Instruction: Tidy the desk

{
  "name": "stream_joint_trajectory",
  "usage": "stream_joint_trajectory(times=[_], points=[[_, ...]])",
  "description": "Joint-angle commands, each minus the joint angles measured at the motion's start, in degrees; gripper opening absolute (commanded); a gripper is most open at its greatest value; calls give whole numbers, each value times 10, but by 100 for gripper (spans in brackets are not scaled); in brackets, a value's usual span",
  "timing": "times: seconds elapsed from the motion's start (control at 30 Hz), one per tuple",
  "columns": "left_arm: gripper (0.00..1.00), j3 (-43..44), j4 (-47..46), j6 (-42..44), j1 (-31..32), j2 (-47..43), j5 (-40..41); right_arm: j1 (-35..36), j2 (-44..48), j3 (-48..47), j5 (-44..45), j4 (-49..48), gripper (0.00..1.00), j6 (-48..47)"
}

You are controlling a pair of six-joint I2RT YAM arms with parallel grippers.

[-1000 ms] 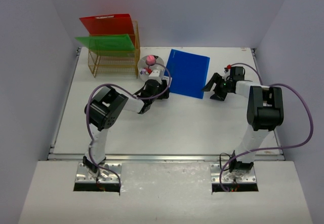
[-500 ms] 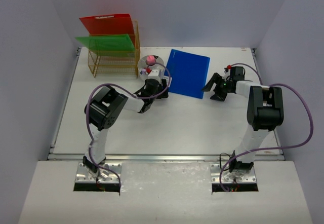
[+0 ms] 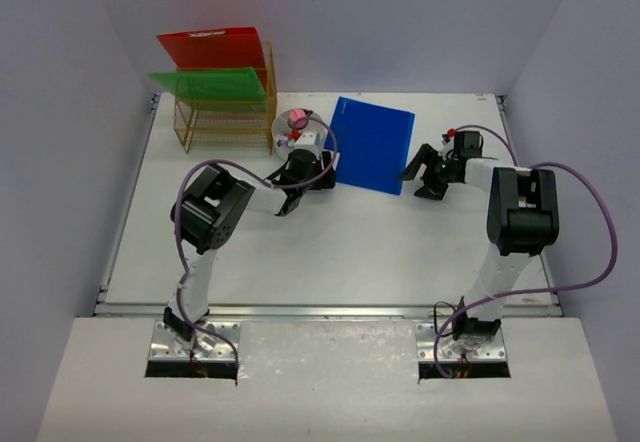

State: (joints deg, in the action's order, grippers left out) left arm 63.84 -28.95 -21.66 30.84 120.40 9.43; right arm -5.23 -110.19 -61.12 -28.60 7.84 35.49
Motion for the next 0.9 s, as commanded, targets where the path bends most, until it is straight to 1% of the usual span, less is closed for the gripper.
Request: stream_joint_trajectory(times=[0.0,0.1,0.27,0.3,0.4,0.43,0.57,0.7,0.73,0.87], points=[[63,36,34,-16,-8,17,4,-3,-1,-21,-1,-5,80,2],[55,62,52,-11,-10,33,-6,-3,-1,-19,-1,-5,80,2],[38,86,73,8,-8,48,-21,-4,-2,-19,0,-4,80,3],[32,87,73,13,-6,48,-24,-3,-2,-20,0,-3,80,2],[5,79,60,28,-1,40,-27,-3,-2,-20,-1,-2,80,1],[0,71,55,32,2,37,-26,-4,-1,-19,-1,1,80,0],[0,40,50,34,5,7,-24,-3,10,-7,-3,6,79,-4],[0,-26,46,41,8,-70,-25,-4,41,9,-13,21,79,-25],[0,-30,47,42,8,-75,-26,-4,44,9,-16,22,79,-27],[0,-112,69,61,8,-180,-41,-7,120,8,-48,38,83,-99]])
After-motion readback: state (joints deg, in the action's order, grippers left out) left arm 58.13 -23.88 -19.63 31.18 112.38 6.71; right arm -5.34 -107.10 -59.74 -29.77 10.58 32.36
